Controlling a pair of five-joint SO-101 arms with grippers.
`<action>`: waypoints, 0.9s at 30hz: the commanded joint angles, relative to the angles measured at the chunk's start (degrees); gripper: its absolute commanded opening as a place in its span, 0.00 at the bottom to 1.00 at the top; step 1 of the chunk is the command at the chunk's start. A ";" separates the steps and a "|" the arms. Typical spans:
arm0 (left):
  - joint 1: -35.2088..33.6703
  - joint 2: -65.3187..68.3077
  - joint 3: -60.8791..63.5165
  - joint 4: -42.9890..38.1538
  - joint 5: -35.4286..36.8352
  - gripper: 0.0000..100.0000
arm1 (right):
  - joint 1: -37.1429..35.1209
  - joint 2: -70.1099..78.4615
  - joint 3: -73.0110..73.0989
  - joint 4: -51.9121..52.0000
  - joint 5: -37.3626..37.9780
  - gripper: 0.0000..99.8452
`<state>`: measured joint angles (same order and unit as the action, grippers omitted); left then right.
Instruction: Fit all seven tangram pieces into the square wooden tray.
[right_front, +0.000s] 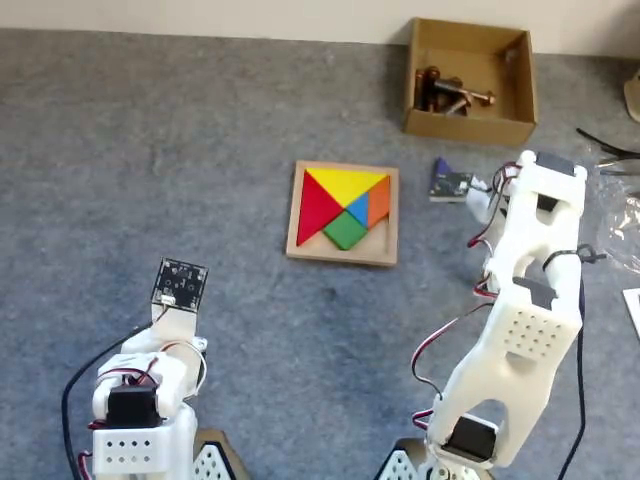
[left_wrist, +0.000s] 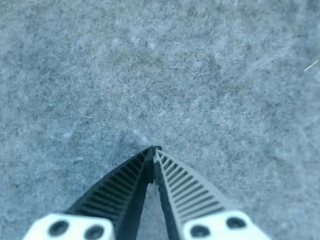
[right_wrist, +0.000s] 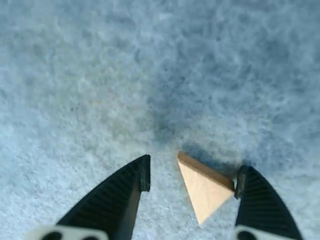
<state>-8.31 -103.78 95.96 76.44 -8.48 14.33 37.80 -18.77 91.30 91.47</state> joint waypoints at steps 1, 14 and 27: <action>-0.75 -0.22 1.19 0.26 0.53 0.01 | 0.66 0.48 0.92 0.57 4.31 0.26; -0.75 -0.22 1.19 0.26 0.53 0.01 | 5.67 0.84 1.01 0.22 18.20 0.26; -0.75 -0.22 1.19 0.26 0.53 0.01 | 5.93 1.36 1.63 -8.13 19.25 0.26</action>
<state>-8.31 -103.78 95.96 76.44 -8.48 19.52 37.63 -17.71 87.43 110.37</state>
